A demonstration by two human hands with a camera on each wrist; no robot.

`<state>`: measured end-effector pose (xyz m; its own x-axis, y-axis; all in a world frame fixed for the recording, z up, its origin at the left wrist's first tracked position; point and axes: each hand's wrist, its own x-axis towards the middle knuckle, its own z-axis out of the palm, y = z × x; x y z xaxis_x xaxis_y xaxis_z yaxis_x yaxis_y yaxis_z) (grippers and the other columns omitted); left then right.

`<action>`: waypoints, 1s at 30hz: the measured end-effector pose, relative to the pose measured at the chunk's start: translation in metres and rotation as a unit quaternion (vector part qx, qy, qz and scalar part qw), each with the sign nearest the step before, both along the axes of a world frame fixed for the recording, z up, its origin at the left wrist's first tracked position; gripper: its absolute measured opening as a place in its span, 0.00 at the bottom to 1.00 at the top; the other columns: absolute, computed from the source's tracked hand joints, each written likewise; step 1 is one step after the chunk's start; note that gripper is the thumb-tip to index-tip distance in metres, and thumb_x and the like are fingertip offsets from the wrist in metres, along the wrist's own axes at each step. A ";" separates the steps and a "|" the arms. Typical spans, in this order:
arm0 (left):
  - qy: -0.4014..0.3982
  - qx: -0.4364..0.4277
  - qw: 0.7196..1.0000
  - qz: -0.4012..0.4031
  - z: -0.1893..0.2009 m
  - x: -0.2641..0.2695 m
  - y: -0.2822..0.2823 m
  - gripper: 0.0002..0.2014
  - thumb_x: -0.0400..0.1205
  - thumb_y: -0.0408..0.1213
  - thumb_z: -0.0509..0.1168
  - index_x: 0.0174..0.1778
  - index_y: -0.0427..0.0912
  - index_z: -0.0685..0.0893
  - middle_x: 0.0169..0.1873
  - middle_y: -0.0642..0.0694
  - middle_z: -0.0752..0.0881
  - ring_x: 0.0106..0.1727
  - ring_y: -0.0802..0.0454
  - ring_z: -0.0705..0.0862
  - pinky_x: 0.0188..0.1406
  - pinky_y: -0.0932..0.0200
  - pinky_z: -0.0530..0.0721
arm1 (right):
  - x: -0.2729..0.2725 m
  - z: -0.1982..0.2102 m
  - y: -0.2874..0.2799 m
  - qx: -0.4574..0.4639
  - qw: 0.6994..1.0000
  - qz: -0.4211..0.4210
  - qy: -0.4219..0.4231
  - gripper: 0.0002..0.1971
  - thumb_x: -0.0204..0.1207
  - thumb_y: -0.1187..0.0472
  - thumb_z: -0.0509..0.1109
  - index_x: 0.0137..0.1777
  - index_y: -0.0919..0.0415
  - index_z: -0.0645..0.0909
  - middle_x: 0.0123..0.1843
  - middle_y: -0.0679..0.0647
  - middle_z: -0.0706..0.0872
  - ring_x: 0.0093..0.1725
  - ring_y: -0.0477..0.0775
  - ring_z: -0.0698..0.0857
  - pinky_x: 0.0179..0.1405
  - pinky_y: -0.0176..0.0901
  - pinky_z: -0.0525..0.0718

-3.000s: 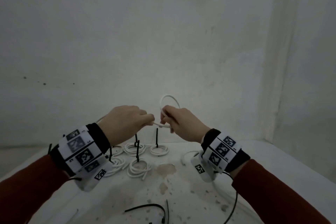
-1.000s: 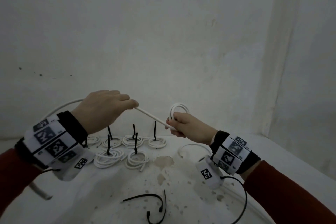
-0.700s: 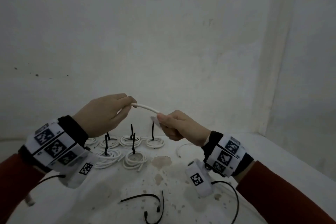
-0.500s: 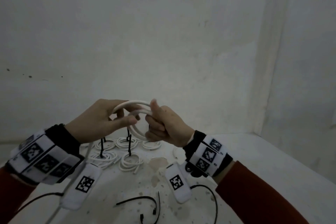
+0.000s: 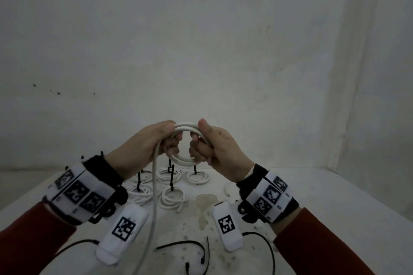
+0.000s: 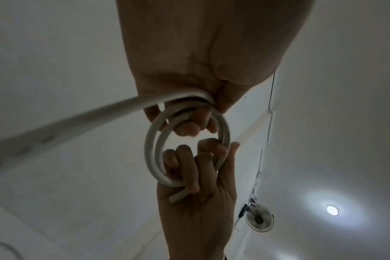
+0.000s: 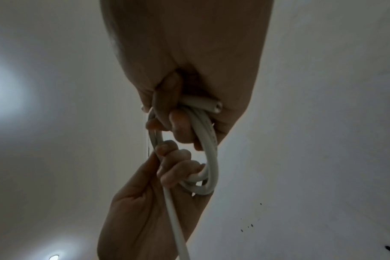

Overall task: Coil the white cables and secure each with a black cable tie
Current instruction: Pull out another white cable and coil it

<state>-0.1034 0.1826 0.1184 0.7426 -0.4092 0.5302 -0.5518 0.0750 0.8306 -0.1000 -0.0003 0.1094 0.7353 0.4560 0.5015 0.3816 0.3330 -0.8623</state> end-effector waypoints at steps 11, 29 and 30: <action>-0.007 -0.002 1.000 -0.023 0.008 -0.004 -0.024 0.15 0.79 0.54 0.64 0.39 0.46 0.86 0.29 0.47 0.77 0.31 0.54 0.78 0.35 0.60 0.82 | -0.012 0.011 -0.027 0.011 0.978 0.184 0.095 0.24 0.84 0.46 0.50 0.32 0.56 0.76 0.18 0.45 0.55 0.15 0.44 0.56 0.26 0.41 0.57; -0.372 0.458 0.744 0.315 -0.052 0.030 0.010 0.05 0.83 0.37 0.62 0.45 0.50 0.72 0.29 0.56 0.80 0.25 0.56 0.78 0.23 0.60 0.75 | -0.003 0.027 -0.107 0.389 0.917 0.032 0.086 0.16 0.86 0.58 0.51 0.41 0.59 0.75 0.25 0.47 0.68 0.24 0.46 0.67 0.35 0.36 0.70; -0.417 0.462 0.723 0.299 -0.052 0.031 0.010 0.07 0.78 0.38 0.65 0.44 0.51 0.71 0.27 0.54 0.81 0.23 0.53 0.79 0.19 0.63 0.73 | 0.001 0.027 -0.105 0.397 0.914 0.008 0.088 0.15 0.87 0.57 0.51 0.41 0.58 0.74 0.25 0.47 0.69 0.24 0.46 0.68 0.37 0.36 0.71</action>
